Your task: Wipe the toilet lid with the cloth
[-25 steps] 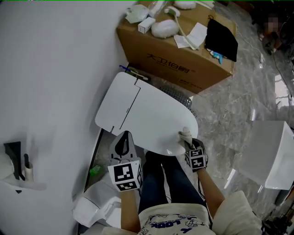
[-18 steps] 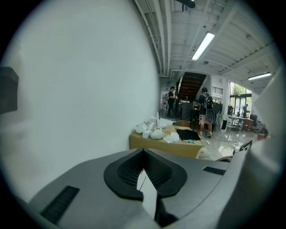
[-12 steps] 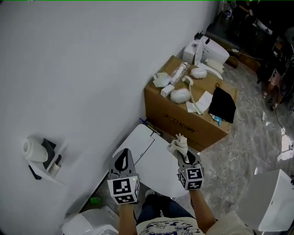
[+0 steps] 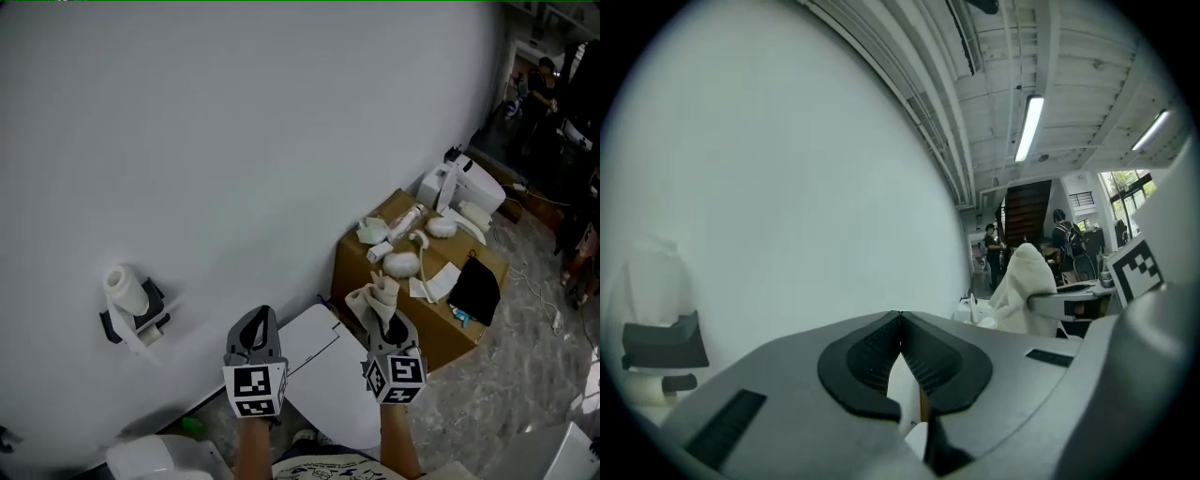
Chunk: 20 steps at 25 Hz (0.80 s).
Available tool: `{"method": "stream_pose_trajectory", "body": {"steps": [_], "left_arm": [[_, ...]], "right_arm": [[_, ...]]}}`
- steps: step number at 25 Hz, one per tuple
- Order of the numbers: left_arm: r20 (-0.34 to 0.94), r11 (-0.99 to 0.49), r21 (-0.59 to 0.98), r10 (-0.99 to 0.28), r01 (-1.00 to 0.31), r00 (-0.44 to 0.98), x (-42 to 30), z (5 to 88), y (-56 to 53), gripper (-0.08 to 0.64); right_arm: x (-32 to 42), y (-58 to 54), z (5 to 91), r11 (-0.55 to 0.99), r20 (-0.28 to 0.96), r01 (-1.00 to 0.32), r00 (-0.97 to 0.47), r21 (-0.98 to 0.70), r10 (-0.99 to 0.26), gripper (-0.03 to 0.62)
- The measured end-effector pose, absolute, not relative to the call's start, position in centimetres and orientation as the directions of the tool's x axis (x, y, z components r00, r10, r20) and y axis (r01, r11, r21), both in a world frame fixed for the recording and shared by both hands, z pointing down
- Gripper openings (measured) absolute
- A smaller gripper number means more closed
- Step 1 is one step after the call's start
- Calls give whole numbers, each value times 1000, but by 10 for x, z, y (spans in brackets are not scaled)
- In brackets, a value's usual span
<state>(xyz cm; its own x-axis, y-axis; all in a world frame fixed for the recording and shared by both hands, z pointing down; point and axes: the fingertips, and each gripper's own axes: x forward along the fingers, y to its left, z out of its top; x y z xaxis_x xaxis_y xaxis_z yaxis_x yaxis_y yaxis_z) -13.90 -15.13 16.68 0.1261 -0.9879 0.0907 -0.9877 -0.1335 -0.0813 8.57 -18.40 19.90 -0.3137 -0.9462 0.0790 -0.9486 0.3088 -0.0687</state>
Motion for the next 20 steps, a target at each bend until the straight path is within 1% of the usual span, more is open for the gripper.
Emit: {"method": "stream_pose_trajectory", "body": {"steps": [6,20], "left_arm": [[40,-85,-93,-996,-992,82,-149,145,-134,3],[28,-44,-71,-999,-996,42,-161,140,-116,3]], "right_arm": [[77,-175,166,326,11,-944,-327,-54,-945,101],[68,-164,154,358,-8,-932,-359,-58,-933,100]]}}
